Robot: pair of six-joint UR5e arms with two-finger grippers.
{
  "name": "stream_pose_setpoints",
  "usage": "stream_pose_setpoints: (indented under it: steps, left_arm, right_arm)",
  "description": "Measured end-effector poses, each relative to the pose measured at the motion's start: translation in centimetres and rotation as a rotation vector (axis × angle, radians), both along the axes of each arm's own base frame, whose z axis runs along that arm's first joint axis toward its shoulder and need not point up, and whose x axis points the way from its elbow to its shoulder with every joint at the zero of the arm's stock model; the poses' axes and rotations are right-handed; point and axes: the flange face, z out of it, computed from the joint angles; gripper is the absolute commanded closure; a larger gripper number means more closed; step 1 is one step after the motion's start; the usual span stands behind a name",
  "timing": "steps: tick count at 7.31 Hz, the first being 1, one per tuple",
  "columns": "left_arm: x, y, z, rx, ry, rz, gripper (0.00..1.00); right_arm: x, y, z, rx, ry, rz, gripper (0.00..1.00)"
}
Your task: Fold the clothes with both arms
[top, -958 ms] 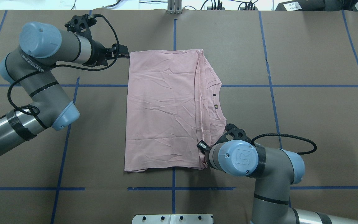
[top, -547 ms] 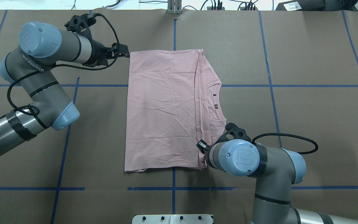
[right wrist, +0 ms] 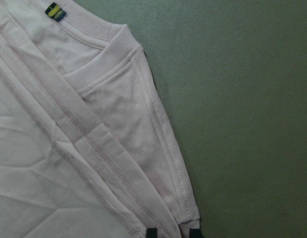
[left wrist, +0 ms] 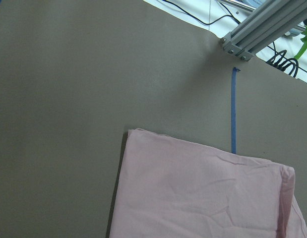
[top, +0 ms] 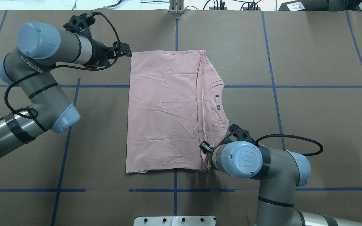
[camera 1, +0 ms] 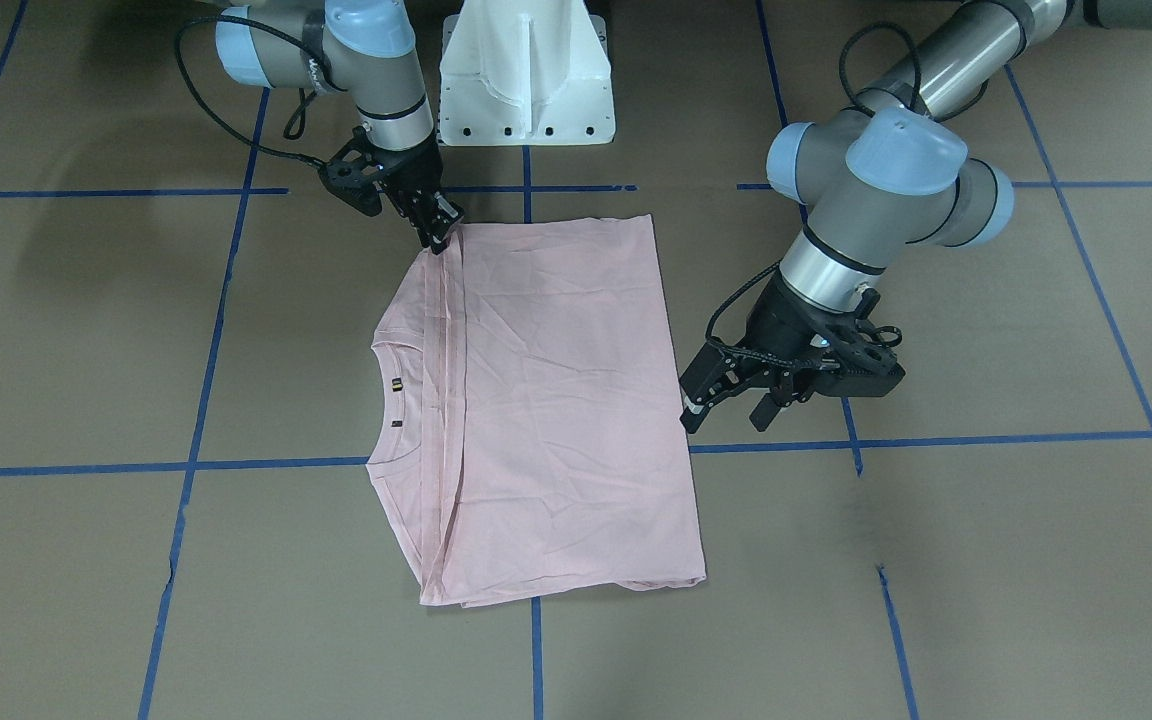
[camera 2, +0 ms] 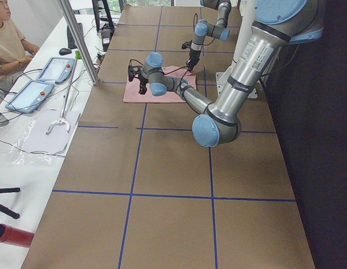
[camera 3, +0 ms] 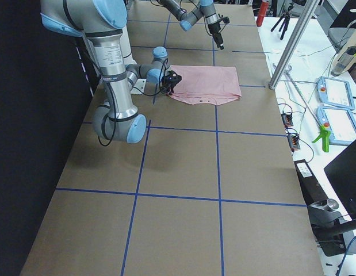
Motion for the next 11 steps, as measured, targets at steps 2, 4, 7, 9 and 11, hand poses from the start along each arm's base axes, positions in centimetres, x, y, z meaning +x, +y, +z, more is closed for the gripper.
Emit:
stream_pose_setpoints:
  steps: [2, 4, 7, 9, 11]
  left_arm:
    - [0.0, -0.1, 0.0, 0.004, -0.004, -0.017, 0.00]
    - [0.0, -0.2, 0.0, 0.005, -0.005, -0.021, 0.00]
    - [0.0, -0.2, 0.0, 0.000, -0.003, -0.024, 0.00]
    - [-0.1, -0.2, -0.1, -0.010, 0.001, -0.028, 0.00]
    - [0.0, -0.2, 0.0, -0.013, 0.001, -0.029, 0.00]
  right_arm:
    - [-0.4, 0.2, 0.3, -0.001, 0.007, -0.006, 0.45]
    - [-0.8, 0.5, 0.6, -0.005, 0.014, -0.010, 0.45]
    - [-1.0, 1.0, 0.7, -0.009, 0.018, -0.018, 0.49]
    - [-1.1, 1.0, 0.8, -0.010, 0.020, -0.019, 0.51]
    - [-1.2, 1.1, 0.9, -0.010, 0.022, -0.020, 0.52]
